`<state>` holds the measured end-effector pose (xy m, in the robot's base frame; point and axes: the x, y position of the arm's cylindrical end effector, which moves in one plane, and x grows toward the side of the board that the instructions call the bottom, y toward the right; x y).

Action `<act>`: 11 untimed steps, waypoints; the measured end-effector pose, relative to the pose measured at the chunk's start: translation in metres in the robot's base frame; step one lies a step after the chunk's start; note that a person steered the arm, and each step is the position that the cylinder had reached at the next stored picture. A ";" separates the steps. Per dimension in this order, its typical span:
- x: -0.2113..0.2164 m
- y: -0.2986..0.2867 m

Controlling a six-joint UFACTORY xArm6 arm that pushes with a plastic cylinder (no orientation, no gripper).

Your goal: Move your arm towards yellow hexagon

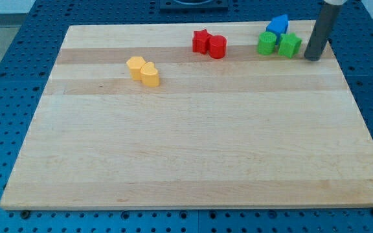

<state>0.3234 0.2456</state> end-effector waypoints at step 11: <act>-0.008 -0.264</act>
